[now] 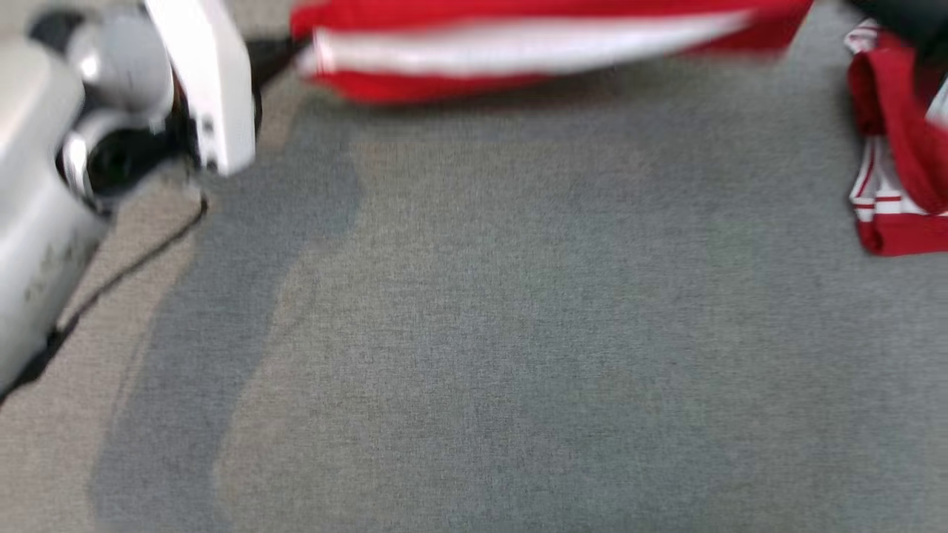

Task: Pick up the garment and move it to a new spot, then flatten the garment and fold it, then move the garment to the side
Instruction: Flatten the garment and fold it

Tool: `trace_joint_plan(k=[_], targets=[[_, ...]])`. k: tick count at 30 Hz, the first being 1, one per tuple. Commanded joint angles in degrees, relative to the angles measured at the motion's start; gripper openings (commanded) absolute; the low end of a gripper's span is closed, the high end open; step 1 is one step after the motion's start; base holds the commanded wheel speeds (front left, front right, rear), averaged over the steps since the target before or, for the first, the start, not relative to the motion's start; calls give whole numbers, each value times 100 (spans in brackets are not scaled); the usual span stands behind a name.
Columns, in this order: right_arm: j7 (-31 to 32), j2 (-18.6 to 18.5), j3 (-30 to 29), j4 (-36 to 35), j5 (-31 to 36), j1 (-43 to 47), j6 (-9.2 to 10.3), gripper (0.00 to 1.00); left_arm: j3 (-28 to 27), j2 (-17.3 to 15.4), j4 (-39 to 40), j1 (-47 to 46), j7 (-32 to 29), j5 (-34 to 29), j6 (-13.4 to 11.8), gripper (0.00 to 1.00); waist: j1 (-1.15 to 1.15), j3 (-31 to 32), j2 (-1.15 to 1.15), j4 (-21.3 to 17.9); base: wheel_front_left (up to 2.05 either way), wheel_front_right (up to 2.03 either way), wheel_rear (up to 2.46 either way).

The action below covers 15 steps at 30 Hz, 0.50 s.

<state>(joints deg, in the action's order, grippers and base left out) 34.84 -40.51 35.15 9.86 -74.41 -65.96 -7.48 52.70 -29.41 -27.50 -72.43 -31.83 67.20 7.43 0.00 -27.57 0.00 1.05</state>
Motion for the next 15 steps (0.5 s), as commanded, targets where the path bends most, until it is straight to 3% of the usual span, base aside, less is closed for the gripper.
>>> trace_joint_plan(k=[1,11,15], targets=[[-86,-191,149,-247,-113,527,-5,0,164,-239,201,410,-23,183,2,0,0,470,0,-77,0,0,0],[-87,-802,682,-1274,-196,2160,-5,0,680,-1058,1284,1917,90,619,2,0,0,1413,0,-219,0,0,0],[60,-1134,795,-1636,-173,2782,-5,0,934,-1265,1829,2454,-153,762,-148,0,0,1723,0,-216,0,0,0]])
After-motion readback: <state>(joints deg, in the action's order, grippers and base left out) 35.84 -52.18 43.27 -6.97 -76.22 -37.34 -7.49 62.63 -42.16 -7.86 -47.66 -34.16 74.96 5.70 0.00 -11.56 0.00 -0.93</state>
